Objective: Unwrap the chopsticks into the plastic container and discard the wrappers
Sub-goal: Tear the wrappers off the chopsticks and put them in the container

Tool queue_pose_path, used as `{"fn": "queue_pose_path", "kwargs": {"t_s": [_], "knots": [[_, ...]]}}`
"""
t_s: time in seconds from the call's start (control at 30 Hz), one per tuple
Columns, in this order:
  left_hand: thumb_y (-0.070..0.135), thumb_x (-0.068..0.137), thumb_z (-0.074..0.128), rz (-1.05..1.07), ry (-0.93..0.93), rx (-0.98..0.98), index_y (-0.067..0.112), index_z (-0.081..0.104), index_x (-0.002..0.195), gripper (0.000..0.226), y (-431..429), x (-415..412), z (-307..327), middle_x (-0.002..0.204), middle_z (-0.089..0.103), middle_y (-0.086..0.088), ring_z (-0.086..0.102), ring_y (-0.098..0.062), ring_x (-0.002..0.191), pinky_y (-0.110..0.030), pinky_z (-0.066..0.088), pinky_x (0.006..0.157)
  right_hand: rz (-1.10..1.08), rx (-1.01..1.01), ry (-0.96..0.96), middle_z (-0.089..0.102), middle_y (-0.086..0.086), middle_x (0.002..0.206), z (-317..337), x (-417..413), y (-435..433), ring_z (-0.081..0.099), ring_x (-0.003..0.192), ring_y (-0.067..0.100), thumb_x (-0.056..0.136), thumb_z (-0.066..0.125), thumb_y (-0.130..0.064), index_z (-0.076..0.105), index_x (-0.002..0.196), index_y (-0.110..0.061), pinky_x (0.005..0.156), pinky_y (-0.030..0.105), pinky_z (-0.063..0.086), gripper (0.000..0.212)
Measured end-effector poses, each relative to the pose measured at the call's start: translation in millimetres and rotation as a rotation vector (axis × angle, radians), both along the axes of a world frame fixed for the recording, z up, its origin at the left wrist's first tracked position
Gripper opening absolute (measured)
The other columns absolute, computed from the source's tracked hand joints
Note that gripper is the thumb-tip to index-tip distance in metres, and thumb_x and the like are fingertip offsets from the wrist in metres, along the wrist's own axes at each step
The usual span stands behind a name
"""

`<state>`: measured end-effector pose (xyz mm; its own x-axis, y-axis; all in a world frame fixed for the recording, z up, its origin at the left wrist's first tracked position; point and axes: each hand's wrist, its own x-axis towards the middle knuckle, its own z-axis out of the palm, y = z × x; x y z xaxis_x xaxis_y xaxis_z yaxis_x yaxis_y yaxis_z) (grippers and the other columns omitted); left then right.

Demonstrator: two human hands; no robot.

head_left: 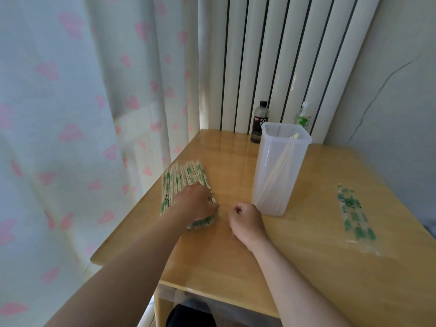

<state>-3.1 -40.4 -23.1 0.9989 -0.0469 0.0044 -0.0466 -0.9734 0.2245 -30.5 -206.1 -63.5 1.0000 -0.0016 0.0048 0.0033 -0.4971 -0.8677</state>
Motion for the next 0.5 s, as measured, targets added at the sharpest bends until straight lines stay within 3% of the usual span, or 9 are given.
{"fn": "queue_pose_path", "kwargs": {"t_s": [0.17,0.3,0.5], "knots": [[0.031,0.088,0.065,0.122,-0.042,-0.234,0.012,0.071,0.094,0.021,0,2,3,0.094,0.070,-0.004,0.068,-0.024,0.085,-0.040,0.060,0.076,0.003,0.013,-0.002,0.052,0.004,0.057,0,0,-1,0.050,0.053,0.022,0.094,0.047,-0.017,0.049,0.063,-0.018,0.049,0.031,0.037,0.030],[0.006,0.078,0.057,0.196,-0.016,-0.321,0.009,0.061,0.076,0.006,0,2,7,0.076,0.061,-0.004,0.058,-0.022,0.065,-0.033,0.049,0.059,0.008,0.035,0.003,0.051,0.004,0.058,0,-2,-1,0.050,0.054,0.021,0.095,0.048,-0.016,0.049,0.063,-0.018,0.050,0.032,0.039,0.031],[0.004,0.086,0.048,0.343,-0.041,-0.754,0.006,0.064,0.091,0.017,1,2,27,0.087,0.069,-0.014,0.071,-0.033,0.080,-0.032,0.052,0.060,0.016,0.073,0.029,0.055,0.005,0.061,4,-4,-3,0.052,0.054,0.021,0.096,0.047,-0.015,0.052,0.066,-0.018,0.049,0.030,0.038,0.031]]}}
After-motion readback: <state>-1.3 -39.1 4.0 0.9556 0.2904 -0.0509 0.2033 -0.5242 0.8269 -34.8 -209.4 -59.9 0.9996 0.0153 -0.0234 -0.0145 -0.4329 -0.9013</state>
